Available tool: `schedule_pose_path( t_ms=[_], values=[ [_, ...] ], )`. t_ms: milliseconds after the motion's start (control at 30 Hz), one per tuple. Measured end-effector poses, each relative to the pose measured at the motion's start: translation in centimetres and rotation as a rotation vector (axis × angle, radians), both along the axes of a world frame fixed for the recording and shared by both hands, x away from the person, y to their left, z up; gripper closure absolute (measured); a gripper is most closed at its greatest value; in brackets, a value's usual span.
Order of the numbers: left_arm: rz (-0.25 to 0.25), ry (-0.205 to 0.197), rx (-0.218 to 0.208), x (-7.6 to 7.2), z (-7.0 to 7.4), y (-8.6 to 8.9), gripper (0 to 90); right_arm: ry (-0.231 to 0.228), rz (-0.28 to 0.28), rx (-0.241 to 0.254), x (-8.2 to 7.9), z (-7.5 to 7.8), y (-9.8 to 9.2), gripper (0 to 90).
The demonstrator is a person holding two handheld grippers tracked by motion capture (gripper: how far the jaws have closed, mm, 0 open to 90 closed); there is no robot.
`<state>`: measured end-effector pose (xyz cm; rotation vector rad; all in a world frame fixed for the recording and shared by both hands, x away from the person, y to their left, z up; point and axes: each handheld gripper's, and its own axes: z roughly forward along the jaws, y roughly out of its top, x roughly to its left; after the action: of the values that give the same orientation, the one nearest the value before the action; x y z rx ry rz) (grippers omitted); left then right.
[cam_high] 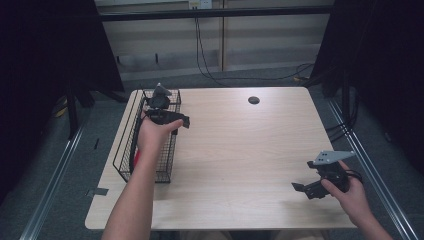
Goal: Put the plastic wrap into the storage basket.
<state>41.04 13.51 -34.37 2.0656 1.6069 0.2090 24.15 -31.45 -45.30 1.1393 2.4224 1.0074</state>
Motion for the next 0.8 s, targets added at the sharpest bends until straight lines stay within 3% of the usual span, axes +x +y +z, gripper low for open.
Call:
schedule_pose_path(
  t_ms=[200,800],
  values=[
    [-0.024,-0.024,-0.021,-0.5,-0.1,-0.9,9.5,0.004,0.002,-0.003,0.0,0.0,0.1,2.6],
    [-0.123,-0.040,-0.042,-1.8,-1.7,-3.8,8.3,0.008,0.007,-0.010,0.1,-0.3,0.2,2.6]
  ],
)
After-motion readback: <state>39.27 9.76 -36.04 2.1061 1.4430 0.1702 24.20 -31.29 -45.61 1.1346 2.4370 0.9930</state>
